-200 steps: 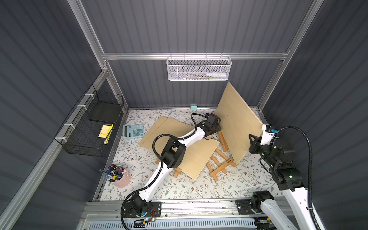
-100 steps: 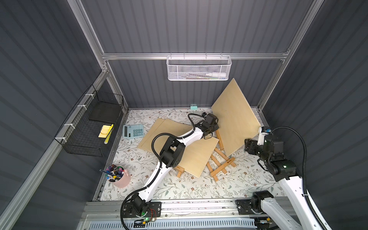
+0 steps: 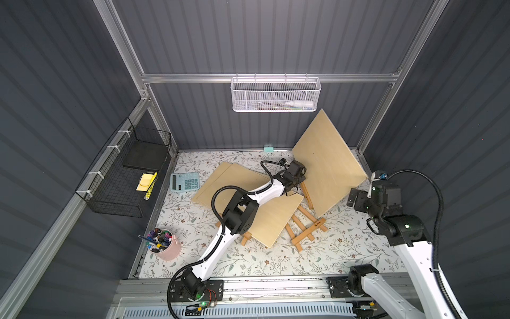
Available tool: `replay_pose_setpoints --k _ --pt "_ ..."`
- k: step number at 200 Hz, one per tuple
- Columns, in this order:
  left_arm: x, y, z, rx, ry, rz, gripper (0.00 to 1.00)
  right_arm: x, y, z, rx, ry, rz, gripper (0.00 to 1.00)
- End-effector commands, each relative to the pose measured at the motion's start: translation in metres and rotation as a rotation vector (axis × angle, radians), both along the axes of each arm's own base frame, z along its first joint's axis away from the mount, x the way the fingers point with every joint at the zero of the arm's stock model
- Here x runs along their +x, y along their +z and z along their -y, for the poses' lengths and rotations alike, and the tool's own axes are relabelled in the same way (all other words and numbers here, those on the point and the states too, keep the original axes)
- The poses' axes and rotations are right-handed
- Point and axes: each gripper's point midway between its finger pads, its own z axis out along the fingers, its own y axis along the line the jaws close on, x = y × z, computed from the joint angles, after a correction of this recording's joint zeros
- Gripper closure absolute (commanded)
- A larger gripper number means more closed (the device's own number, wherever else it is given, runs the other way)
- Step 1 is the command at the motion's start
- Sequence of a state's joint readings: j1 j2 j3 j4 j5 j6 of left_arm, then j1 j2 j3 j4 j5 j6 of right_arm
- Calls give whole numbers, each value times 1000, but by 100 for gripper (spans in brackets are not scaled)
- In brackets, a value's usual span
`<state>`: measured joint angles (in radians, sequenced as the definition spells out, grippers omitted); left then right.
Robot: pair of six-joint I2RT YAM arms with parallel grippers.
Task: Assemble the easel
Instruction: Move the easel to the center of the board.
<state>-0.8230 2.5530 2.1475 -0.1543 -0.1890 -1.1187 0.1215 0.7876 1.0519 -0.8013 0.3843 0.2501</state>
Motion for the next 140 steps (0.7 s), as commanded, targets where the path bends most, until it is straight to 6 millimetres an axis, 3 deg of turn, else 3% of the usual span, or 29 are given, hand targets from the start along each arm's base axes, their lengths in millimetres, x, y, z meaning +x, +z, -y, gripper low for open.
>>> replay_pose_setpoints --k 1,17,35,51,64,73,101,118,130,140 --pt "-28 -25 0 71 -19 -69 100 -19 42 21 -81 -84 80 1" --pt "-28 -22 -3 81 -15 -61 100 -17 73 12 -104 -3 154 1" --pt "-27 -10 -7 99 -14 -25 99 -8 105 -19 -90 198 221 1" --pt "-24 3 -11 117 -13 10 86 1 123 -56 -22 388 251 1" --pt "-22 14 -14 128 -14 37 72 8 126 -85 54 509 246 1" --pt "-21 22 -16 138 -15 59 60 13 121 -105 103 578 228 1" --pt "-19 44 -25 163 1 111 41 27 77 -156 115 688 109 1" --pt "-16 64 -35 182 21 150 30 28 51 -175 139 717 40 1" --pt "-12 82 -53 227 65 176 27 30 34 -187 205 729 -3 1" --pt "-10 97 -81 301 139 187 24 30 21 -193 251 722 -37 1"
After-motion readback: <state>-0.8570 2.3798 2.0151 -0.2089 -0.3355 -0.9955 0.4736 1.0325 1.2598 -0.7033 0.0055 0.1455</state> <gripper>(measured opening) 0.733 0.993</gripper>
